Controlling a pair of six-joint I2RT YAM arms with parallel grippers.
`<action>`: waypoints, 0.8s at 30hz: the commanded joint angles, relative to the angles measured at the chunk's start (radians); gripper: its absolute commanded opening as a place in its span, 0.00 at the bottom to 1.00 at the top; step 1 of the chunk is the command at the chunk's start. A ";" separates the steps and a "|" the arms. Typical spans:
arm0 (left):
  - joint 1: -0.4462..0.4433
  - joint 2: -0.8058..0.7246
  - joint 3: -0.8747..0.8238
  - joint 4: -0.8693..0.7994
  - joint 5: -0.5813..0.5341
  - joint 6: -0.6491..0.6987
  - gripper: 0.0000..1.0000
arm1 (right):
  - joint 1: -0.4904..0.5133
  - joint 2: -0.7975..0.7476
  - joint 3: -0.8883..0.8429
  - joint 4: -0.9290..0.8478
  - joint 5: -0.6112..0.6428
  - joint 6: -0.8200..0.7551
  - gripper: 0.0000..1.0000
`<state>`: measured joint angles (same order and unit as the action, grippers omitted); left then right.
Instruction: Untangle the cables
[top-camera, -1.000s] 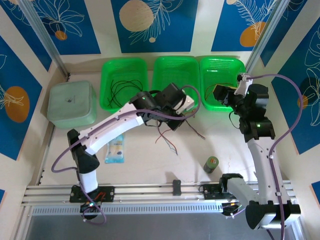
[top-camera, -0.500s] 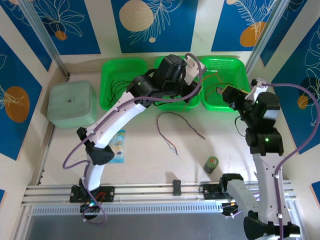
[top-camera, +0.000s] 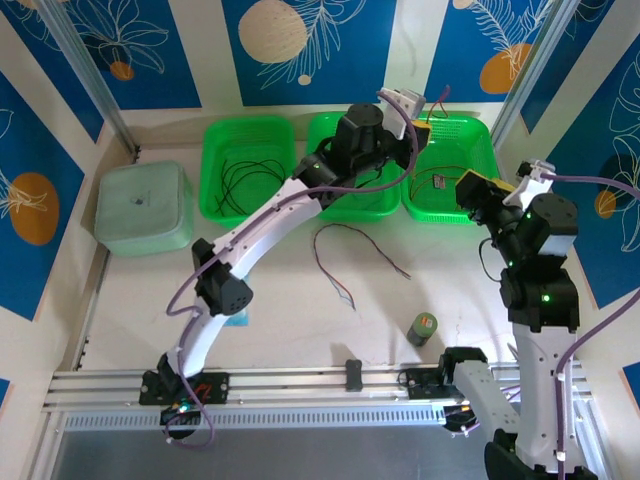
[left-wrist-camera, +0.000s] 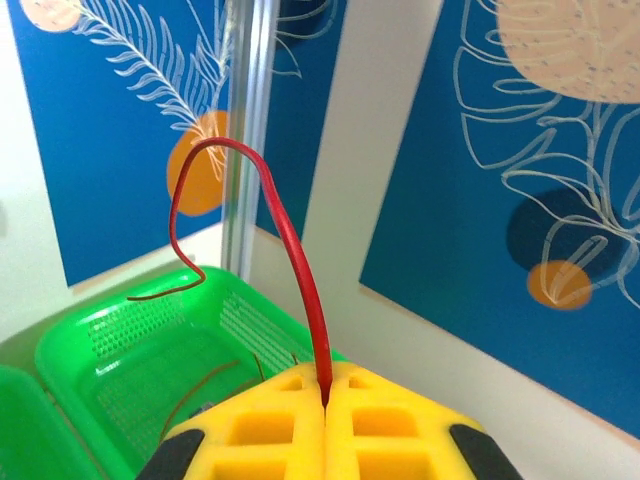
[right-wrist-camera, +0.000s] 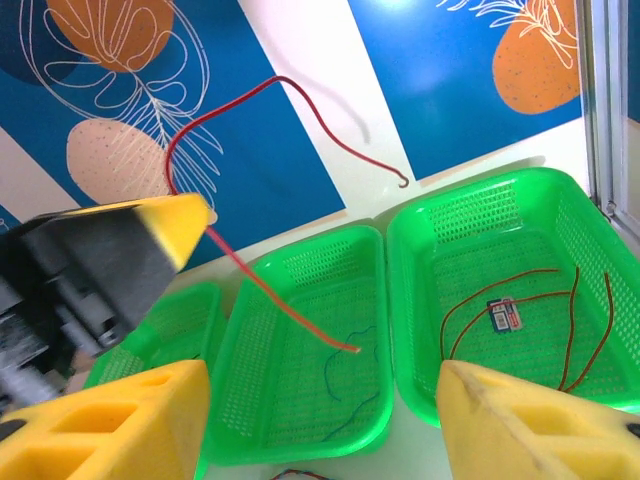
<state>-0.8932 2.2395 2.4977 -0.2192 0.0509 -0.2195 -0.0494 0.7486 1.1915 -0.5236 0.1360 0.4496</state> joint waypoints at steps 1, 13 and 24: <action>0.018 0.055 0.044 0.186 -0.024 -0.056 0.00 | -0.008 -0.012 0.032 -0.013 0.024 -0.016 0.62; 0.018 0.171 0.055 0.259 -0.027 -0.078 0.00 | -0.009 0.025 0.068 -0.009 -0.008 -0.025 0.61; 0.005 0.189 0.055 0.267 0.003 -0.089 0.00 | -0.010 0.018 0.058 -0.015 -0.001 -0.025 0.61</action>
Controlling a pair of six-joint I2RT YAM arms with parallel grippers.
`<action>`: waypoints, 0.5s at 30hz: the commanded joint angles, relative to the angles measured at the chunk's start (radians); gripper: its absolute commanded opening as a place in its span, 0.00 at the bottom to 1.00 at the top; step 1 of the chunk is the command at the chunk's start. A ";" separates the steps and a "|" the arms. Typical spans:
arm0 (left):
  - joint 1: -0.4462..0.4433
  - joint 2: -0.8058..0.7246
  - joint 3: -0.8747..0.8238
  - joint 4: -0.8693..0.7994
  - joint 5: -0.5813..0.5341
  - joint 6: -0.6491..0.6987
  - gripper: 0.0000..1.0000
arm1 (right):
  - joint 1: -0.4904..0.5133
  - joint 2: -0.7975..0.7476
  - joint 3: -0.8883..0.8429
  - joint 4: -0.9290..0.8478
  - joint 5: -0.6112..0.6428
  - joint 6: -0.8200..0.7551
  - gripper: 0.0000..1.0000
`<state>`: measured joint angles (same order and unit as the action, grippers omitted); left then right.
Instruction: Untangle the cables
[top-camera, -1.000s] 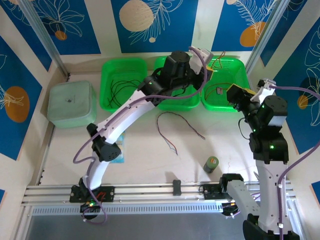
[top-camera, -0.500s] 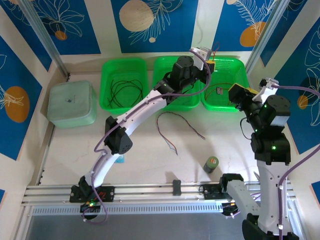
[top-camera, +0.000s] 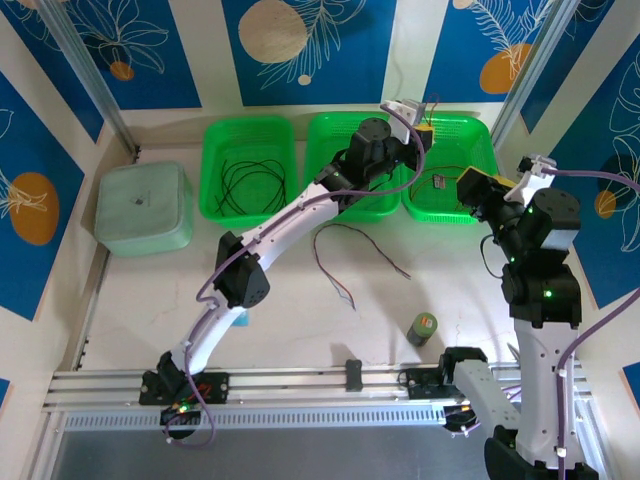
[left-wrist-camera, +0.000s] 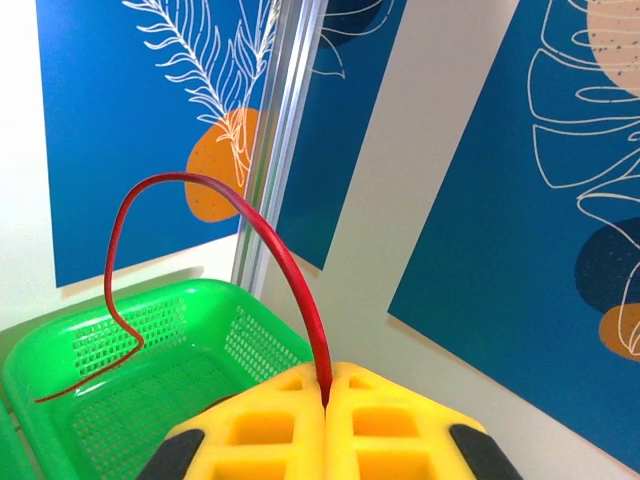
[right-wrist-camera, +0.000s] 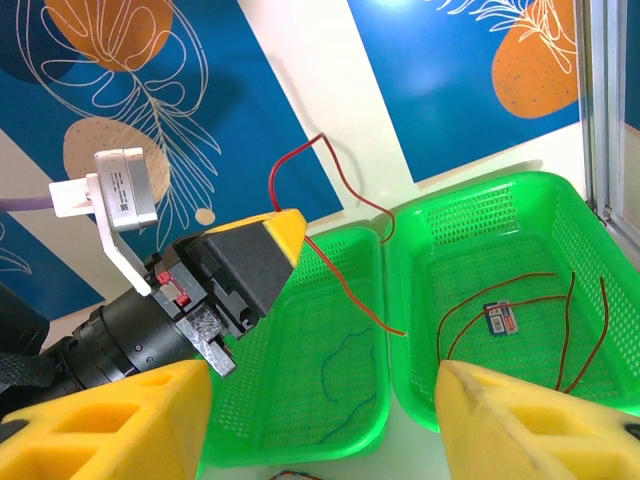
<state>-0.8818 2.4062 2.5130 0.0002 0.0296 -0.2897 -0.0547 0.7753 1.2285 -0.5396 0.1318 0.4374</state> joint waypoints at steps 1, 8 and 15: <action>-0.006 0.028 0.040 0.050 0.024 -0.021 0.00 | -0.005 -0.005 0.022 0.001 0.004 -0.014 0.61; -0.006 0.097 0.041 0.067 0.026 -0.053 0.00 | -0.005 0.001 0.023 0.005 -0.001 -0.011 0.61; -0.002 0.184 0.061 0.098 0.049 -0.101 0.00 | -0.005 0.000 0.017 0.004 -0.004 -0.015 0.61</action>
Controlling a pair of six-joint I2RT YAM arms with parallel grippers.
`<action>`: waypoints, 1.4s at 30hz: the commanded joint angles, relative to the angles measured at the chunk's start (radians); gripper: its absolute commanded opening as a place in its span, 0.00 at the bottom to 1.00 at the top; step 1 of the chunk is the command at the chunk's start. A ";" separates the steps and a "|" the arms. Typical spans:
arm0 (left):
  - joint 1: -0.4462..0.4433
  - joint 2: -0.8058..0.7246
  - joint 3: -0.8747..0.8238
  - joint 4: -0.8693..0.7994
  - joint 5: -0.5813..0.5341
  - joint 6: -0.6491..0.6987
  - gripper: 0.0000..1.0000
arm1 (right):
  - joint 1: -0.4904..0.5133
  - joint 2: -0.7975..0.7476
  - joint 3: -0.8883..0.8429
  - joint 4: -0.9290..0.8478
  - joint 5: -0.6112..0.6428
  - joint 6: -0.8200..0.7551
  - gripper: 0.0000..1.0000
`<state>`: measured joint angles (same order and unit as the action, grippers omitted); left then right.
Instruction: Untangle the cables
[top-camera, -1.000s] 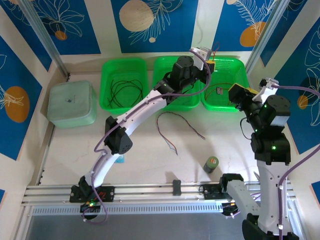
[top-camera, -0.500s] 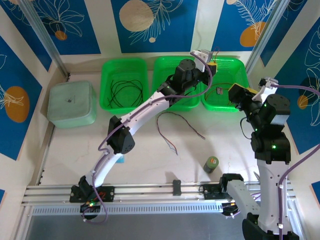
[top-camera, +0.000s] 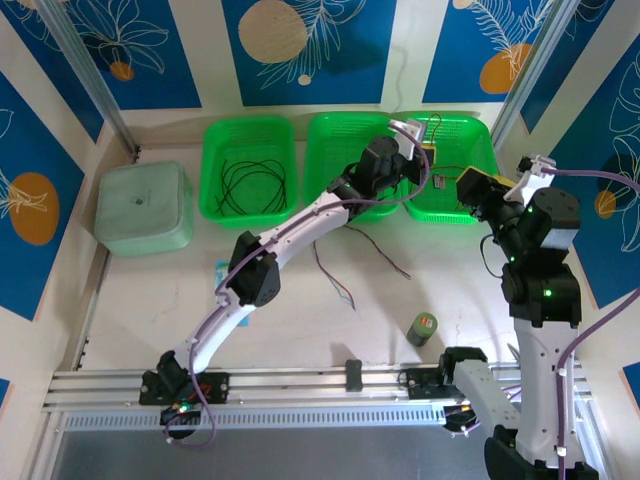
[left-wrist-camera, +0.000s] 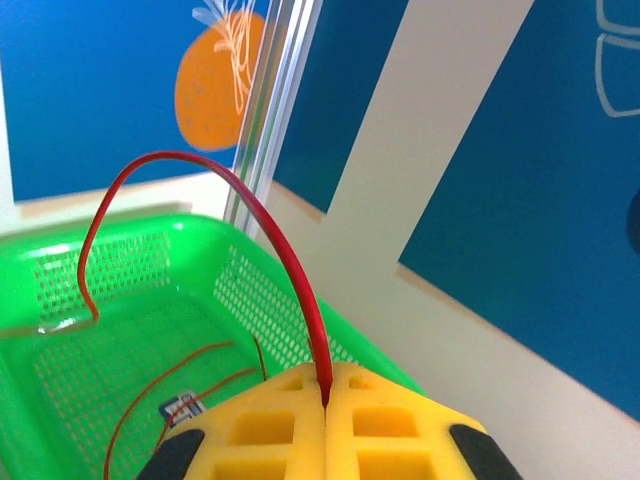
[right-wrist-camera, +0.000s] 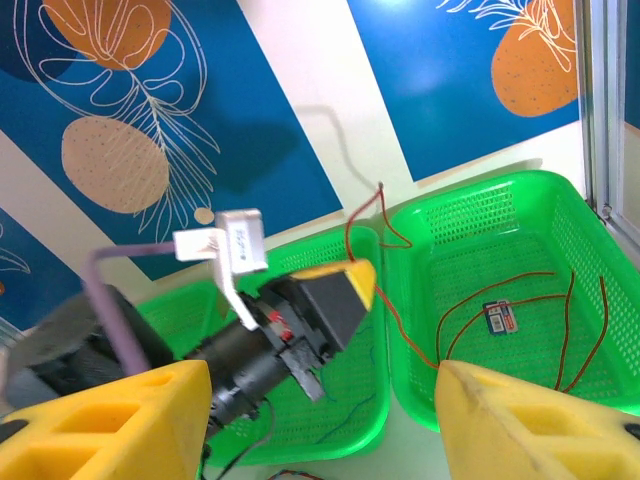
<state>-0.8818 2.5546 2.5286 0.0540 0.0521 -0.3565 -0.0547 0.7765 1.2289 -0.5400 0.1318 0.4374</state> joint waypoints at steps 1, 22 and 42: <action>-0.002 0.051 0.055 0.040 0.032 -0.040 0.00 | -0.005 -0.001 0.016 0.004 -0.004 -0.017 0.61; -0.019 0.047 0.117 0.036 0.098 -0.099 0.00 | -0.007 0.001 0.017 0.017 -0.034 0.013 0.61; -0.004 0.176 0.113 0.080 -0.101 -0.266 0.00 | -0.007 -0.009 0.021 0.010 -0.043 0.027 0.61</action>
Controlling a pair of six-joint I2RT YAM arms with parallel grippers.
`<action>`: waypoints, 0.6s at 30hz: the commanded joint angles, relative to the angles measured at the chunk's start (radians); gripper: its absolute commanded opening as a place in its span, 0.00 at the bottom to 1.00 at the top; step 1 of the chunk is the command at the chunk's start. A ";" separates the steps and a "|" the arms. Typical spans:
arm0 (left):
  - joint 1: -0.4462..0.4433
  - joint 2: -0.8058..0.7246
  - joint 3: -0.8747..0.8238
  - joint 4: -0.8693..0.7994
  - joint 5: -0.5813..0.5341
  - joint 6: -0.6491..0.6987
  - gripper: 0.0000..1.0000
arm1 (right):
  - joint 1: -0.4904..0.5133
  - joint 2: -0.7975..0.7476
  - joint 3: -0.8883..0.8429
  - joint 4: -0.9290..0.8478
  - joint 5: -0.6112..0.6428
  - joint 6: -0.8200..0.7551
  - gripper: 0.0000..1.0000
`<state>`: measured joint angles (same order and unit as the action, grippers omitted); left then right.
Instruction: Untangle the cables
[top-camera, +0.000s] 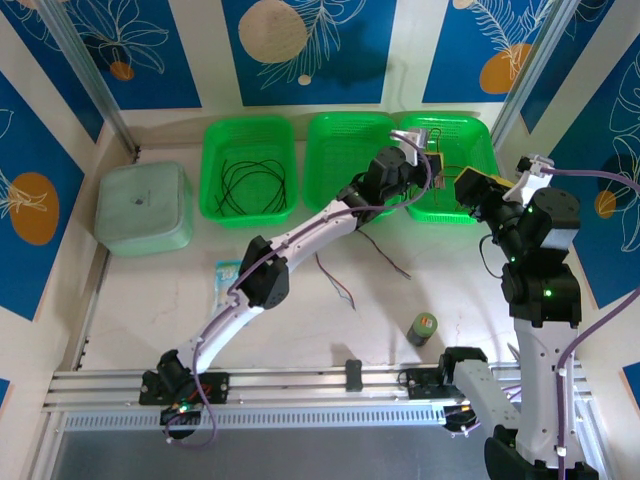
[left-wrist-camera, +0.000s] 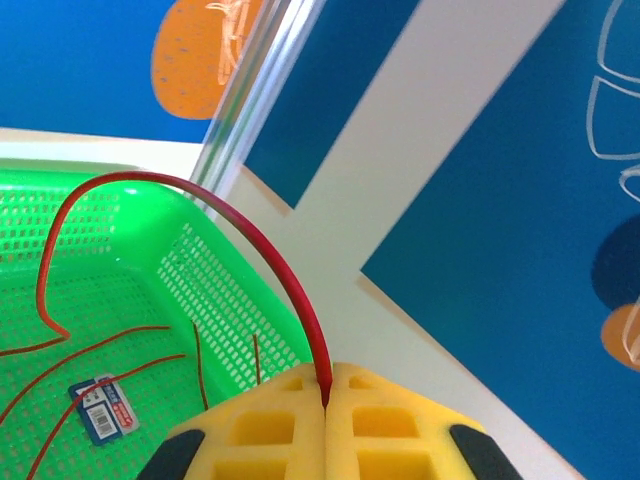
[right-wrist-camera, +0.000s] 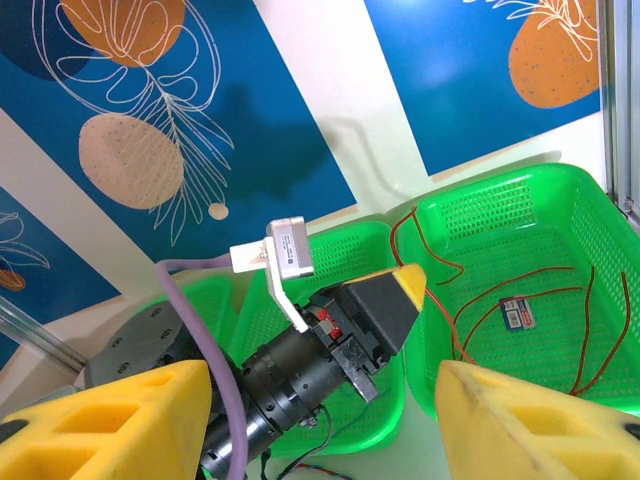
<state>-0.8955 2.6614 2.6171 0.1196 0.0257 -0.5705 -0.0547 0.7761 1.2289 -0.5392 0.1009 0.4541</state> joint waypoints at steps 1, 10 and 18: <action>0.012 0.089 0.024 0.010 -0.079 -0.073 0.00 | -0.007 -0.009 0.020 0.008 -0.013 0.012 0.61; 0.017 0.101 -0.031 -0.032 -0.015 -0.120 0.20 | -0.007 -0.003 -0.010 0.026 -0.031 0.032 0.61; 0.017 0.066 -0.034 -0.084 0.028 -0.100 0.54 | -0.007 -0.013 -0.014 0.013 -0.027 0.026 0.61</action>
<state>-0.8814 2.7808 2.5889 0.0662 0.0223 -0.6758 -0.0566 0.7757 1.2263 -0.5392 0.0792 0.4767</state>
